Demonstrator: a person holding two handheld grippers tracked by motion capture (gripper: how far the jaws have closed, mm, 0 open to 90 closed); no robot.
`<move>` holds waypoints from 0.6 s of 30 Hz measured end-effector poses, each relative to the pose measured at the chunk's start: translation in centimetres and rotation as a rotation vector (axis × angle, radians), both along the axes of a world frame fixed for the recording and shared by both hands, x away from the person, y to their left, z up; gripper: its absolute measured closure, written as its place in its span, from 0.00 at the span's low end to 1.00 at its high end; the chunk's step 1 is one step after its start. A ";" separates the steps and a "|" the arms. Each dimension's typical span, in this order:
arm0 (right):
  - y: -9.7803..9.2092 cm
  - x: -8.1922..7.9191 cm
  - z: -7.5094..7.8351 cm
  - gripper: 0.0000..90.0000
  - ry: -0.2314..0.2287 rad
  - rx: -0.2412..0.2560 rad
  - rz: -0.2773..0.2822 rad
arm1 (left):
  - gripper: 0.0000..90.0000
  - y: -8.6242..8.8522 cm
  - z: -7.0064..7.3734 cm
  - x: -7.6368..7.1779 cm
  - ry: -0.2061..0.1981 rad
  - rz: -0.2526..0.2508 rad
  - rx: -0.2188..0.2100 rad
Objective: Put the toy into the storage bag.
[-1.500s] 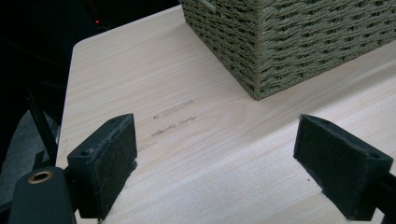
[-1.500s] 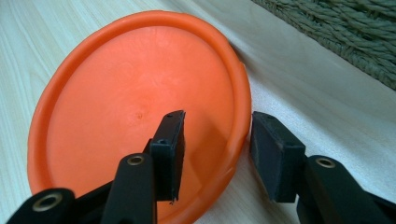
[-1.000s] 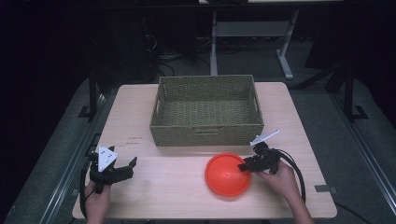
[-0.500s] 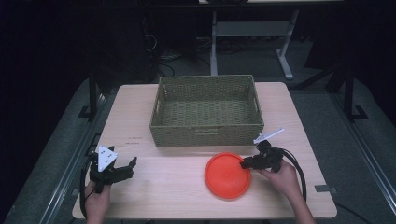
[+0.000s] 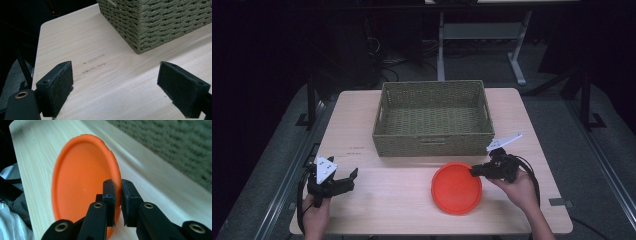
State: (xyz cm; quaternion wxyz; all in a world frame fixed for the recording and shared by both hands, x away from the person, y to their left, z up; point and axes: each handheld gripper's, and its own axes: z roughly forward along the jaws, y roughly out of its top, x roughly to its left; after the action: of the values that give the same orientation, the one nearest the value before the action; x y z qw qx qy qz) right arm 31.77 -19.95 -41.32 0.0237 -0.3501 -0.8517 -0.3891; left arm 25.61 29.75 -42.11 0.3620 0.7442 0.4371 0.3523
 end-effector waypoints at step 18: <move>0.5 -0.1 4.9 0.91 -0.085 -0.025 0.019 | 0.14 0.0 0.0 -0.1 -0.003 0.006 -0.008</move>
State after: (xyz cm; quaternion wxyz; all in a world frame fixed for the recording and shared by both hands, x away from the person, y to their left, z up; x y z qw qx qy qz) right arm 31.67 -19.44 -36.38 -0.0133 -0.3256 -0.8600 -0.3927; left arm 25.54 29.77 -42.10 0.3643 0.7410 0.4401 0.3528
